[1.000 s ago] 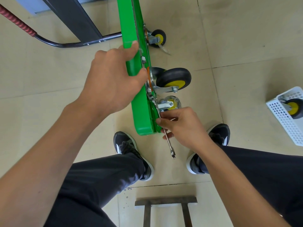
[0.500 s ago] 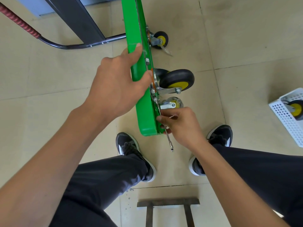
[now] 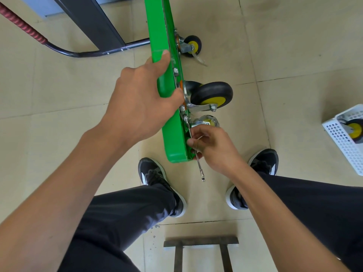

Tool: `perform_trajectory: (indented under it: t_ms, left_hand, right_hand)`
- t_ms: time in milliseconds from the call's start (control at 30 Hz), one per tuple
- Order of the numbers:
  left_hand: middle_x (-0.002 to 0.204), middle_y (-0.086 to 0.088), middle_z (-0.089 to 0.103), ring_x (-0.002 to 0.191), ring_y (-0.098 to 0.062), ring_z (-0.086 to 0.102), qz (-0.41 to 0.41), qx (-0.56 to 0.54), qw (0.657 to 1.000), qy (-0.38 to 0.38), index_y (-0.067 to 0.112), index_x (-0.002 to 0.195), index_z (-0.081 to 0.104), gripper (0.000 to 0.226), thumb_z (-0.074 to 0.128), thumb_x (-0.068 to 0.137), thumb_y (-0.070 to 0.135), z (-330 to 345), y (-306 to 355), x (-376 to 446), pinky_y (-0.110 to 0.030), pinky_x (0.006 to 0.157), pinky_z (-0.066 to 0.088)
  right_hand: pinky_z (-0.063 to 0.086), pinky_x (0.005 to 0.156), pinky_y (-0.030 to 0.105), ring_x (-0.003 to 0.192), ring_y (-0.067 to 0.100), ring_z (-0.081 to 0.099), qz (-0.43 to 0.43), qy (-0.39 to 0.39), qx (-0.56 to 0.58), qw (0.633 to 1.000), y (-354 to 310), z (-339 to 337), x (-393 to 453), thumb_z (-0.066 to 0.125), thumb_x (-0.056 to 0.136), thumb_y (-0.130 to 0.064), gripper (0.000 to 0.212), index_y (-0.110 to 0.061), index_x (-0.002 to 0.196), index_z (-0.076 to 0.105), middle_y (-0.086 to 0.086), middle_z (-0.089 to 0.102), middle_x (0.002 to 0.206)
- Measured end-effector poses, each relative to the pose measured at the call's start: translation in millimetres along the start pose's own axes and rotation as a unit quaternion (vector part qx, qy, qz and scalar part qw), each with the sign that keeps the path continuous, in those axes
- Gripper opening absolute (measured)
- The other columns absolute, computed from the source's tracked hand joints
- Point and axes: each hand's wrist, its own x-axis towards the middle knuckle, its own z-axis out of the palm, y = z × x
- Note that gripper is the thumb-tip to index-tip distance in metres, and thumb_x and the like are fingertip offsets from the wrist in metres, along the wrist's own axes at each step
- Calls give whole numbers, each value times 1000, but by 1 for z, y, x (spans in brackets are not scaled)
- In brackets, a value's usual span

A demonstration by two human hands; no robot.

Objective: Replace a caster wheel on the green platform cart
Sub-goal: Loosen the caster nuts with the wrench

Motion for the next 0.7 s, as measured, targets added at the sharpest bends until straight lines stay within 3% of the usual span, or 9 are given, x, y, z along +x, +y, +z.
perform_trajectory:
  t_ms: [100,200,233,333,433,567,633,700]
  left_hand:
    - [138,-3,61,112,-28,66,-6,-4,1000,0,24,151,40,72,55,84,46,1,-1,1,-45,102,50]
    - [140,-1,60,113,-27,65,-10,-14,1000,3,24,151,40,72,56,84,44,2,-1,2,-45,102,50]
    - [141,-1,59,113,-27,66,-11,-17,1000,5,24,151,41,71,57,85,43,2,-1,2,-46,102,51]
    - [140,-3,60,114,-28,65,-9,-15,1000,7,23,151,41,71,57,85,43,2,0,1,-46,103,50]
    - [141,-3,59,116,-28,64,-9,-17,1000,6,22,151,41,71,57,85,44,2,-1,2,-46,103,50]
    - [140,-1,60,118,-28,63,-10,-20,1000,1,24,151,40,73,55,84,46,2,-4,2,-45,103,50]
    - [141,-1,59,117,-27,63,-10,-20,1000,-2,24,152,39,74,55,83,46,2,-4,3,-45,103,49]
    - [142,-1,58,116,-28,64,-10,-15,1000,-4,25,152,39,74,54,83,47,2,-4,3,-45,105,48]
  right_hand:
    - [58,74,50,85,38,65,-8,-19,-18,1000,1,-1,2,65,95,-9,4,-9,99,66,14,66,94]
    - [50,63,30,77,25,58,-21,-45,-47,998,2,-3,5,60,98,-7,6,-10,93,61,16,61,89]
    - [47,63,30,77,25,56,-27,-55,-56,997,3,-3,6,58,99,-7,8,-10,91,59,18,60,90]
    - [50,73,45,90,39,58,-38,-69,-95,992,8,-5,12,54,101,-9,4,-6,98,56,23,61,99]
    - [46,72,40,88,31,57,-67,-62,-155,984,15,-7,24,54,100,-7,3,-7,102,56,17,61,98]
    - [42,75,12,86,19,55,-137,-37,-221,965,19,-10,41,51,93,14,28,-5,111,60,6,60,101]
    - [38,72,0,86,14,56,-166,-24,-272,948,15,-13,43,54,94,10,27,-4,116,61,6,64,108]
    - [36,72,-2,88,10,55,-174,-25,-265,948,17,-16,40,57,97,4,21,-3,116,63,0,65,108]
